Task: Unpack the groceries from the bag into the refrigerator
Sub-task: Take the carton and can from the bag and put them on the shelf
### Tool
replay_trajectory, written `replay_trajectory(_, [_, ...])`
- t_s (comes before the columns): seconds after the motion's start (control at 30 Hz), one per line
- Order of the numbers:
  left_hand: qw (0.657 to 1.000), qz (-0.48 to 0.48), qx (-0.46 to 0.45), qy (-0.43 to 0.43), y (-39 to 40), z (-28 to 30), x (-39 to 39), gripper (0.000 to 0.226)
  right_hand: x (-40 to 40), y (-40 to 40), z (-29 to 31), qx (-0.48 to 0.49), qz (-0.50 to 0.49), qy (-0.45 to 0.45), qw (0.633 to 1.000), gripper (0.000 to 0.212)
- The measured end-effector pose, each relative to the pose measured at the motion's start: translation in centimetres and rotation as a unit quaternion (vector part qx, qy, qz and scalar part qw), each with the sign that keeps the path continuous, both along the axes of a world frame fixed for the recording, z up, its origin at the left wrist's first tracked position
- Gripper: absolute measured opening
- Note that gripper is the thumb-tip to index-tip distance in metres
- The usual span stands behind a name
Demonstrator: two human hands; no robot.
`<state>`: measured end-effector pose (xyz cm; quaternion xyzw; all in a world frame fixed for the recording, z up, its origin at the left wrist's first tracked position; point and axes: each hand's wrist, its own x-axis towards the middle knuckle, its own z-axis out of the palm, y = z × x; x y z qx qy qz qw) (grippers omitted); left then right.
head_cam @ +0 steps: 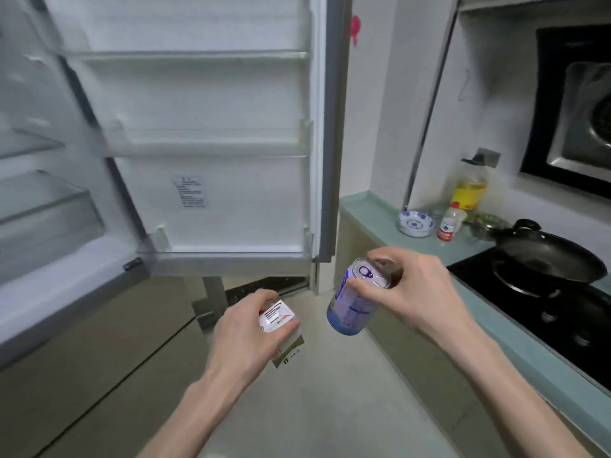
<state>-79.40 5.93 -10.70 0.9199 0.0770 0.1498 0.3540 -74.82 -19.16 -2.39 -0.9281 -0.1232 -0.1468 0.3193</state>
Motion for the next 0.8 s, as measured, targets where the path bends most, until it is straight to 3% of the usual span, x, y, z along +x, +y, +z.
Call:
replay_trajectory(0.47, [0.992,0.123,0.0,-0.018,17.3,3.5,4.0,0.045,9.8,20.4,3.9,-0.011,0.114,0.001,0.993,0.049])
replay_trajectory(0.8, [0.969,0.243,0.036,0.026,27.1,4.7,4.5,0.045,14.2,36.1,6.3,-0.02,0.28,-0.032,0.959,0.048])
